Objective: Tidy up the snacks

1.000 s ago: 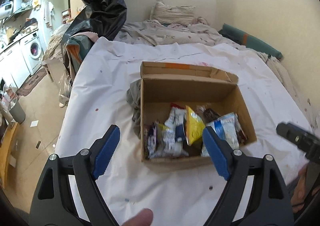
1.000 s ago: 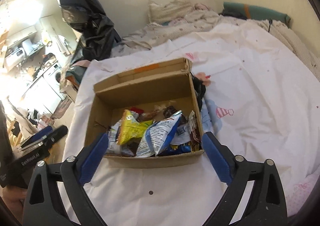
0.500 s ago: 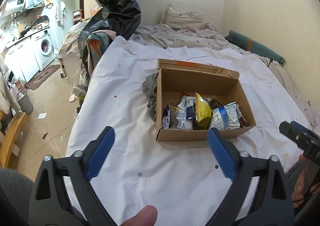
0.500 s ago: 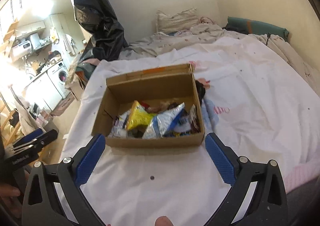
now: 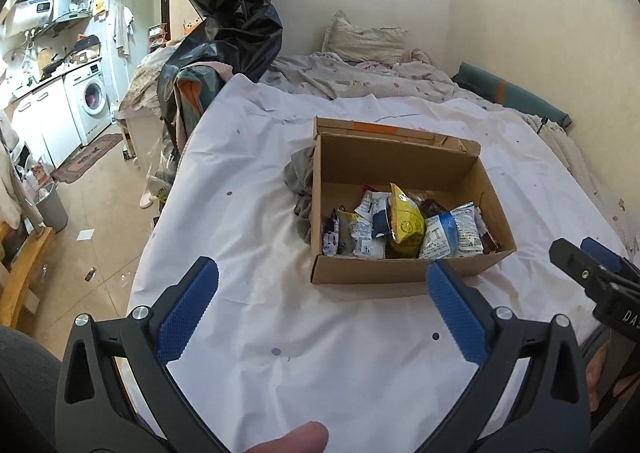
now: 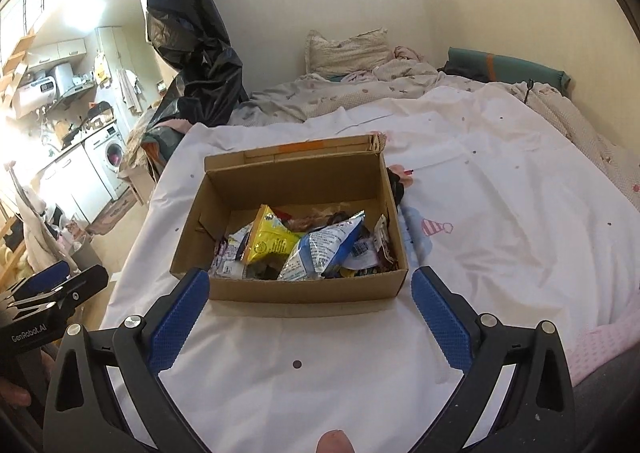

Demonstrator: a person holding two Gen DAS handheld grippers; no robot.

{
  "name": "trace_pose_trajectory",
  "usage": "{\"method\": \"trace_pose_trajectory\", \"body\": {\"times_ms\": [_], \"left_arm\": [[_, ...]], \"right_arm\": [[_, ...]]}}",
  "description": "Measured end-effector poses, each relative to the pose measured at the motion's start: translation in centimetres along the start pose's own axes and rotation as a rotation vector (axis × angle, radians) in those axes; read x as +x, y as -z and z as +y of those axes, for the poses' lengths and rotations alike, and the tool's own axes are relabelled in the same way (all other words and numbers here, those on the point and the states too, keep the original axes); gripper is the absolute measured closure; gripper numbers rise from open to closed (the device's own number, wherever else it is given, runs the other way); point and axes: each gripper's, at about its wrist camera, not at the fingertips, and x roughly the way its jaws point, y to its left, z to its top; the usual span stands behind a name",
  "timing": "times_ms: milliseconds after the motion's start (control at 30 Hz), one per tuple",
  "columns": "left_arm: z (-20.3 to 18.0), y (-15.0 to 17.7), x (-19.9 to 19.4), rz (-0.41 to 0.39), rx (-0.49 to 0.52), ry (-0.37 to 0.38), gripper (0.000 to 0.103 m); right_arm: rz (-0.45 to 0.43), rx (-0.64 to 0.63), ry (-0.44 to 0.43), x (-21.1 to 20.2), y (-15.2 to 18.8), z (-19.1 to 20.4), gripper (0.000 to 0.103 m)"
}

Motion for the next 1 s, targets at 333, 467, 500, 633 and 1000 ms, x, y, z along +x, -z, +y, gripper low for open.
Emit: {"method": "trace_pose_trajectory", "body": {"times_ms": [333, 467, 500, 633, 1000], "left_arm": [[-0.8, 0.1, -0.2, -0.002, 0.022, 0.012, 0.0], [-0.8, 0.1, -0.2, -0.004, 0.02, 0.016, 0.0], [-0.8, 0.1, -0.2, -0.005, 0.019, 0.017, 0.0], [-0.9, 0.0, -0.1, 0.0, 0.016, 0.019, 0.0], [-0.8, 0.0, -0.1, 0.001, 0.015, 0.022, 0.0]], "right_arm": [[0.008, -0.057, 0.023, 0.7, 0.3, 1.1, 0.0], [0.014, -0.056, 0.025, 0.9, 0.4, 1.1, 0.0], [0.015, -0.055, 0.027, 1.0, 0.4, 1.0, 0.0], [0.02, -0.048, 0.032, 1.1, 0.3, 0.8, 0.0], [0.022, -0.027, 0.043, 1.2, 0.2, 0.2, 0.0]]}}
